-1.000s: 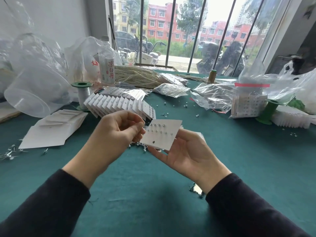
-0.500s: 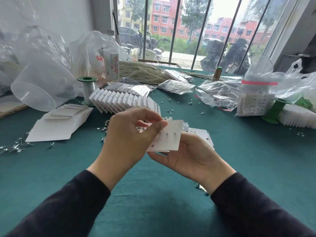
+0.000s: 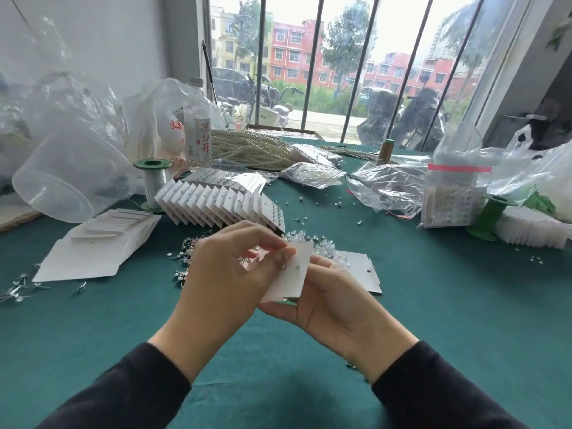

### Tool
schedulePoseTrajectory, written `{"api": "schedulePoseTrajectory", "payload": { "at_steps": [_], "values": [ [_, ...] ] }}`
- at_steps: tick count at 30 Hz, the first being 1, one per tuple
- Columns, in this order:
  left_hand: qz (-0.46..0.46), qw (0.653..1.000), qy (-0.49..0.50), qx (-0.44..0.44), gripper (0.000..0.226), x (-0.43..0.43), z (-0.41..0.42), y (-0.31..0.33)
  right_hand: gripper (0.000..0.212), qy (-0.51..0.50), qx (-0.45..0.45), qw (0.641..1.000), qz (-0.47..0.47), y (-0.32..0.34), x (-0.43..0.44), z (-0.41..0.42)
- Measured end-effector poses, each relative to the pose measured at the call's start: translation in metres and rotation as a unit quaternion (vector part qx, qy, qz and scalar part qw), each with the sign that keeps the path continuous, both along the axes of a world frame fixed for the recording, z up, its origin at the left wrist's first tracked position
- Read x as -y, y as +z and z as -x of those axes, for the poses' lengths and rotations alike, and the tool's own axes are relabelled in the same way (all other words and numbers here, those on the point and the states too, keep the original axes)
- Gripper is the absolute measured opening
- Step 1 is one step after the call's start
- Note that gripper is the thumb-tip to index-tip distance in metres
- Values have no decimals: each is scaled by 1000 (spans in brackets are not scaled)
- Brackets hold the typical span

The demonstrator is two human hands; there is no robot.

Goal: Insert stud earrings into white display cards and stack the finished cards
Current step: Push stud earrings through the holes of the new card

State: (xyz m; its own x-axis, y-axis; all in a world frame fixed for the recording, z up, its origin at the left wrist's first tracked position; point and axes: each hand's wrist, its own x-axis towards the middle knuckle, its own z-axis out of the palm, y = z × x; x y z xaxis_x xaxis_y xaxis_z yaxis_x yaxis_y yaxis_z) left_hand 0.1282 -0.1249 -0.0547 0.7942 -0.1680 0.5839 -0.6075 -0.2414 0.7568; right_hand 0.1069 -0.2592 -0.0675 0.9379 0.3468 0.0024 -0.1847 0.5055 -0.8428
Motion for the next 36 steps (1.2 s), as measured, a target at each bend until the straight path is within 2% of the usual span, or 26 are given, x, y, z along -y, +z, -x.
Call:
{"api": "schedulePoseTrajectory", "payload": {
  "at_steps": [2,3,5,7,9,12,15,17,20,23,26,28,30,32,33,36],
  "values": [
    [11,999,-30,-5,4,0,2,2,29,-41,5,999,18,1,-3,1],
    [11,999,-36,-7,13,-1,3,3,28,-62,12,998,24,2,-5,1],
    [-25,999,-40,-1,39,-3,5,4,11,-100,34,994,37,2,-6,2],
    [-93,995,-37,21,52,-5,7,6,17,-135,47,988,61,2,-7,2],
    [-140,988,-37,45,49,-7,6,6,22,-175,54,979,87,3,-7,1],
    [-160,983,-11,85,33,-7,3,4,10,-227,77,963,126,5,-7,1],
    [-97,994,-13,40,20,-6,2,4,7,-256,100,948,158,5,-7,1],
    [-17,999,-21,-36,18,-5,-1,3,10,-262,113,943,172,5,-8,2],
    [98,982,-34,-159,14,-8,-7,1,19,-257,150,927,227,5,-10,2],
    [124,968,-30,-216,17,-9,-12,-3,26,-258,177,909,275,2,-10,0],
    [139,958,-4,-252,21,-11,-16,-5,29,-297,165,905,255,2,0,-5],
    [157,946,9,-285,20,-14,-19,-7,28,-356,158,866,314,2,13,-11],
    [187,928,12,-321,13,-16,-22,-8,21,-374,179,768,488,-2,24,-14],
    [216,911,17,-352,7,-18,-24,-8,13,-321,199,673,636,-7,26,-15],
    [225,905,20,-361,7,-18,-25,-7,12,-294,204,650,671,-10,25,-15],
    [252,888,24,-384,8,-20,-28,-8,12,-238,212,642,697,-15,20,-15]
  ]
}}
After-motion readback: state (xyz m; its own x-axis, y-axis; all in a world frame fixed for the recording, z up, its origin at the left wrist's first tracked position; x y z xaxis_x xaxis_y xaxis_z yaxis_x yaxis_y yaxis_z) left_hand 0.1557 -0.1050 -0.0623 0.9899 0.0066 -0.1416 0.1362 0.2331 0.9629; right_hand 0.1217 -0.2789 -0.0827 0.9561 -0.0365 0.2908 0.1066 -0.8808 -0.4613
